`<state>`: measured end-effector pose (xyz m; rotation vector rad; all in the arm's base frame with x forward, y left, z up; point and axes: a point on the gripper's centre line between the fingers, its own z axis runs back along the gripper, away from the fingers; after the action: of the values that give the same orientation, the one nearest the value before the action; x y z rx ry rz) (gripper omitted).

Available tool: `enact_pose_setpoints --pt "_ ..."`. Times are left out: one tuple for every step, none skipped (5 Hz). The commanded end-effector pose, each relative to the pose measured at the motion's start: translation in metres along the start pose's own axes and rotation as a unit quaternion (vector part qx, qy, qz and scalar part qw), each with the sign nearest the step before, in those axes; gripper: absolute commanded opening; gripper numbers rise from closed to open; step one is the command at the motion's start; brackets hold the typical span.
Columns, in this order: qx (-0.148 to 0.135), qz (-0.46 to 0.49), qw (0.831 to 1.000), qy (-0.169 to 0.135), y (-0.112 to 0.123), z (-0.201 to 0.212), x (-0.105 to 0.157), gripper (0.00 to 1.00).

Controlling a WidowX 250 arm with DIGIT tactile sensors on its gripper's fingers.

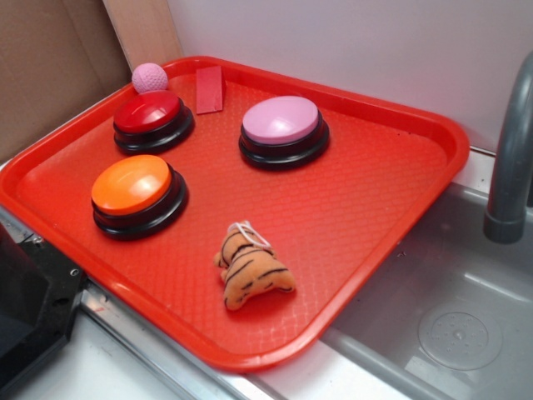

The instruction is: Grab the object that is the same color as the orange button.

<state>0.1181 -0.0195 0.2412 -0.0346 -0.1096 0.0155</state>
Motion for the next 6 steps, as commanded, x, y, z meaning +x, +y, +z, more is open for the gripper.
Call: enact_pose_setpoints --pt "0.0 0.0 1.0 0.0 0.0 0.0 0.0 1.0" --pt "0.038 -0.118 0.992 -0.005 -0.008 -0.006 0.014 1.0" --pt "0.032 -0.218 0.975 -0.006 -0.02 -0.018 0.023 1.0" --pt "0.044 -0.34 0.939 -0.01 -0.045 -0.047 0.042 1.0" --pt "0.047 -0.457 0.888 0.008 -0.06 -0.073 0.054 1.0" --pt "0.039 -0.564 0.825 -0.005 -0.07 -0.089 0.057 1.0"
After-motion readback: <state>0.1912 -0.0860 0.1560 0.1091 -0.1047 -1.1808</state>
